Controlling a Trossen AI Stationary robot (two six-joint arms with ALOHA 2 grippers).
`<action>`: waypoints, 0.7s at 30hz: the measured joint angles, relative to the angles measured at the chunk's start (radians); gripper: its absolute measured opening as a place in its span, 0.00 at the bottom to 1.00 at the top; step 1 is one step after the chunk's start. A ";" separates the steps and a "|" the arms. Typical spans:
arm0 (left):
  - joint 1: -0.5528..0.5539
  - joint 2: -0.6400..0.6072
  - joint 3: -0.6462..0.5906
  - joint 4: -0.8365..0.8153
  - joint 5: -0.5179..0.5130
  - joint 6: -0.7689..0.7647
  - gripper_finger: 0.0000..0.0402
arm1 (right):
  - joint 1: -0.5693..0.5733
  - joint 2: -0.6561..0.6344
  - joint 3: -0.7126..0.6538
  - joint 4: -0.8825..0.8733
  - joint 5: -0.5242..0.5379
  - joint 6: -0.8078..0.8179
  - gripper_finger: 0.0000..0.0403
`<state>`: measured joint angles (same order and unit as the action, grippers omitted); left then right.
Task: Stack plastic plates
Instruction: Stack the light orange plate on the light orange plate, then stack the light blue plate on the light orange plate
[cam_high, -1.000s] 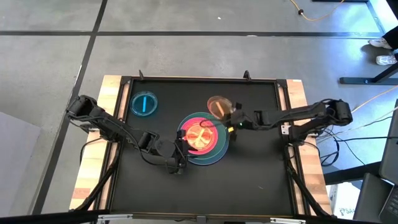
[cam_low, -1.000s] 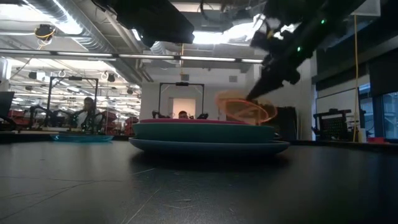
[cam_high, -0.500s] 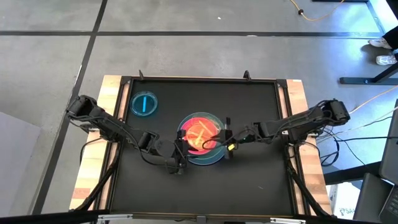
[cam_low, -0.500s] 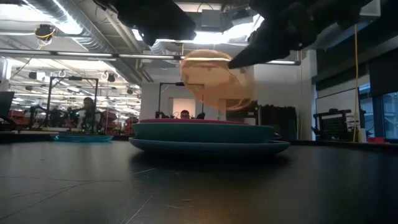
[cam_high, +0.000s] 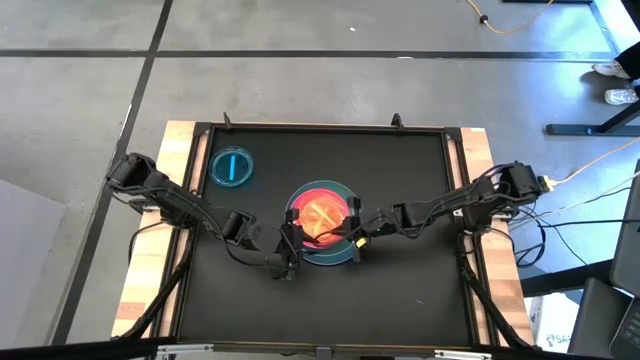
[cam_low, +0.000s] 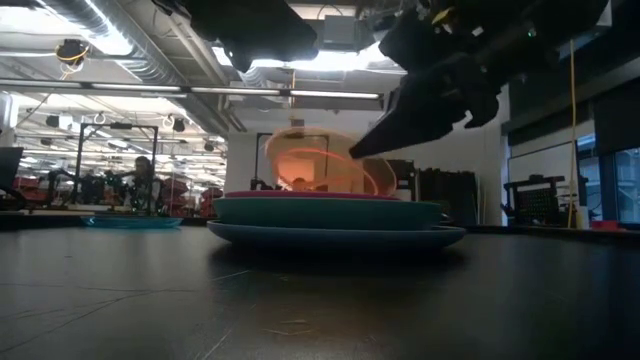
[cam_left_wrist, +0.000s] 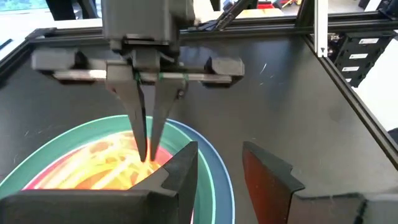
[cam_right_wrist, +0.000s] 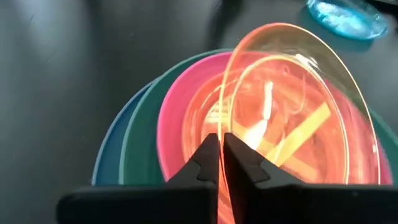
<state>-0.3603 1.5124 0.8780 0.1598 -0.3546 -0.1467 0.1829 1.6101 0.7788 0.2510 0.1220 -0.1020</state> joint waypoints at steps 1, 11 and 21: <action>0.000 0.000 0.000 0.001 0.000 0.000 0.30 | 0.000 0.004 0.000 0.000 -0.001 0.008 0.05; 0.000 0.000 0.000 0.006 0.000 0.000 0.30 | 0.000 -0.020 0.000 0.007 -0.001 0.026 0.35; -0.020 -0.104 0.000 -0.295 -0.176 -0.128 0.30 | 0.047 -0.174 -0.039 -0.172 -0.061 0.138 0.42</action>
<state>-0.3801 1.4080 0.8780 -0.1357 -0.5309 -0.2746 0.2299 1.4366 0.7395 0.0785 0.0607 0.0361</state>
